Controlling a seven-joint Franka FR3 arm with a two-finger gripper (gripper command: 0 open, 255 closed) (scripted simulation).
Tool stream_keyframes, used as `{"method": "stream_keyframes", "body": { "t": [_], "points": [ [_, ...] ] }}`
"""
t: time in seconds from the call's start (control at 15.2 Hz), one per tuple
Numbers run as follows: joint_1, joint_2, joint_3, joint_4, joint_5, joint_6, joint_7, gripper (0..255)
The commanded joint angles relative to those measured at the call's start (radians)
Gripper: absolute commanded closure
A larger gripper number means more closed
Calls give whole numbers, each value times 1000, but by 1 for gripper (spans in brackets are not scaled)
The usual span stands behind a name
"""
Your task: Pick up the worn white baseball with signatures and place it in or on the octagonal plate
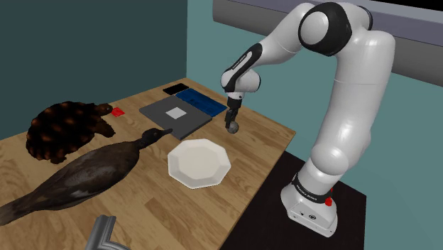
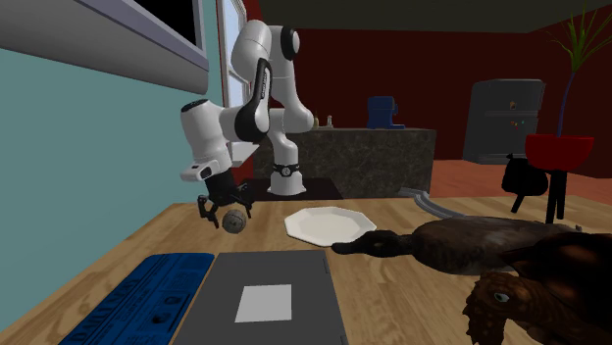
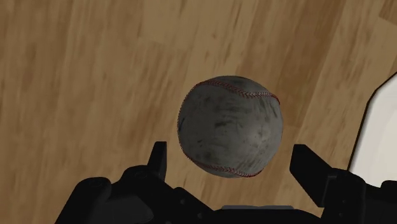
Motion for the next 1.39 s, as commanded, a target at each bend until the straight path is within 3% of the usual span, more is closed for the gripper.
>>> {"method": "stream_keyframes", "body": {
  "t": [0.0,0.33,0.4,0.99,1.32],
  "points": [
    [0,6,2,-1,3,7,-2,0],
    [0,6,2,-1,3,7,-2,0],
    [0,6,2,-1,3,7,-2,255],
    [0,6,2,-1,3,7,-2,255],
    [5,-53,-8,-1,-21,-49,20,255]
  ]
}}
